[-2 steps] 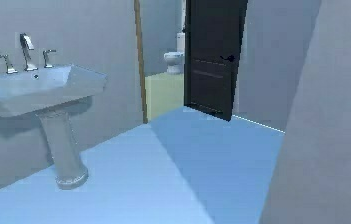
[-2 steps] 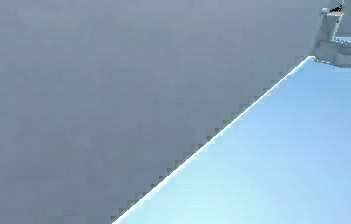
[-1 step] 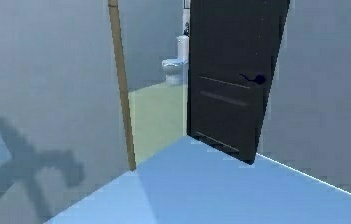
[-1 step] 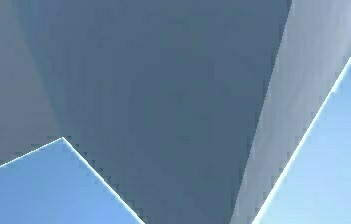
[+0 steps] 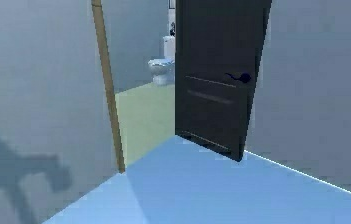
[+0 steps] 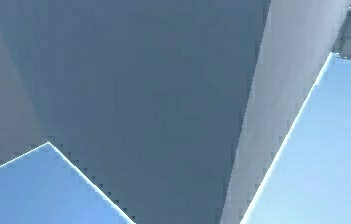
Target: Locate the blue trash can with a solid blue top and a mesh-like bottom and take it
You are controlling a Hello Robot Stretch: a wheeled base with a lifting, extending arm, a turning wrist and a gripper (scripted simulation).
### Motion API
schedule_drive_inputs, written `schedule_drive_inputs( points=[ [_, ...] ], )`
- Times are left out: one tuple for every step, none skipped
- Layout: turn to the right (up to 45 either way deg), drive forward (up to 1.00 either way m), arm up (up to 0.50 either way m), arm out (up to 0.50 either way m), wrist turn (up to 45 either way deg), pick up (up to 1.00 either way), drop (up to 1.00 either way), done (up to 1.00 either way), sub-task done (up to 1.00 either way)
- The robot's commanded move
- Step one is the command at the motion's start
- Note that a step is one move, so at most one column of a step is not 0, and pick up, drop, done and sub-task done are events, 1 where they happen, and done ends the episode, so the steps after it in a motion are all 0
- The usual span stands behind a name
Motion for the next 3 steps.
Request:
schedule_drive_inputs(
  points=[
    [0.0, 0.2, 0.0, 0.0, 0.0, 0.0, 0.0, 0.0, 0.0],
    [-6.0, 0.0, 0.0, 0.0, 0.0, 0.0, 0.0, 0.0, 0.0],
    [0.0, 1.0, 0.0, 0.0, 0.0, 0.0, 0.0, 0.0, 0.0]
  ],
)
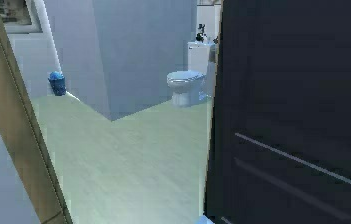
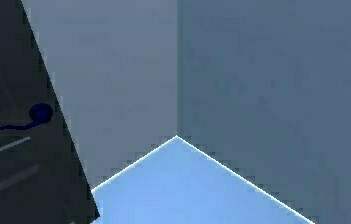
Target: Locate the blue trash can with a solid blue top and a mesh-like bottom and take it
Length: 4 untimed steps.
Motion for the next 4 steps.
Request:
schedule_drive_inputs(
  points=[
    [0.0, 0.3, 0.0, 0.0, 0.0, 0.0, 0.0, 0.0, 0.0],
    [0.0, 0.4, 0.0, 0.0, 0.0, 0.0, 0.0, 0.0, 0.0],
    [-42.0, 0.0, 0.0, 0.0, 0.0, 0.0, 0.0, 0.0, 0.0],
    [0.0, 1.0, 0.0, 0.0, 0.0, 0.0, 0.0, 0.0, 0.0]
  ],
)
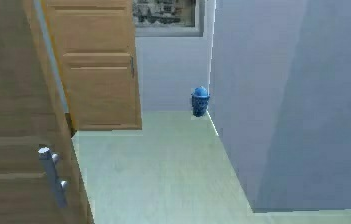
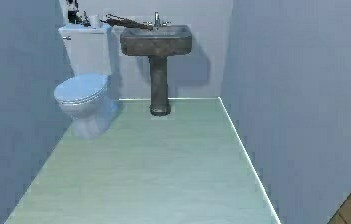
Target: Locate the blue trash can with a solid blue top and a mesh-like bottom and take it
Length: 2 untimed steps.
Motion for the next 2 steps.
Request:
schedule_drive_inputs(
  points=[
    [0.0, 1.0, 0.0, 0.0, 0.0, 0.0, 0.0, 0.0, 0.0],
    [-3.0, 0.0, 0.0, 0.0, 0.0, 0.0, 0.0, 0.0, 0.0]
  ],
)
